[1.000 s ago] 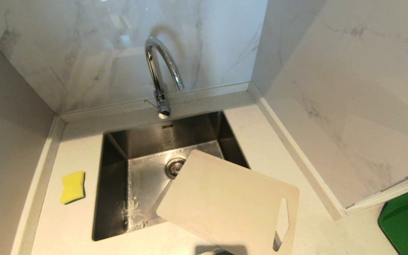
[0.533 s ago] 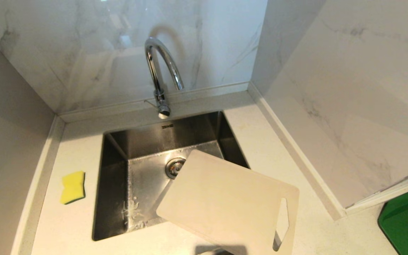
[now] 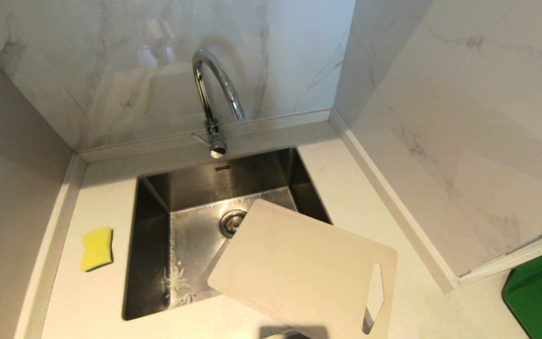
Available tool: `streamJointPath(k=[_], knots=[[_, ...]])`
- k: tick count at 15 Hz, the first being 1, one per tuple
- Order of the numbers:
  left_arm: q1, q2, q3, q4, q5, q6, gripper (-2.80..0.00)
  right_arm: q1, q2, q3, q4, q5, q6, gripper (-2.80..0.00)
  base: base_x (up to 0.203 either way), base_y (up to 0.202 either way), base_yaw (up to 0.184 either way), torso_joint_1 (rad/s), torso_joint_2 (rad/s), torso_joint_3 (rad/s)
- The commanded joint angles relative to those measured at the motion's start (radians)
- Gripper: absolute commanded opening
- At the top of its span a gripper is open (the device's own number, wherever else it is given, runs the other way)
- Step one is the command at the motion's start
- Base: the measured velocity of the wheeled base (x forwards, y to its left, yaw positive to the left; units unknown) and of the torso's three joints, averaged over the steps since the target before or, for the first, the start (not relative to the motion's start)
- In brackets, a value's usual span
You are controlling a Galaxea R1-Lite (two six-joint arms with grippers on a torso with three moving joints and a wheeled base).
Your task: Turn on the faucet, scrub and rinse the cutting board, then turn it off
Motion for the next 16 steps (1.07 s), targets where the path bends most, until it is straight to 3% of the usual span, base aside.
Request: streamJointPath(k=[1, 16], knots=[[0.0, 0.003, 0.002, 0.0, 0.001, 0.0, -2.8, 0.0, 0.0, 0.0, 0.0, 0.0, 0.0, -2.8, 0.0, 0.0, 0.0, 0.0, 0.0, 0.0], [0.0, 0.003, 0.002, 0.0, 0.0, 0.0, -2.8, 0.0, -0.001, 0.0, 0.002, -0.002, -0.002, -2.8, 0.0, 0.0, 0.0, 0.0, 0.0, 0.0]])
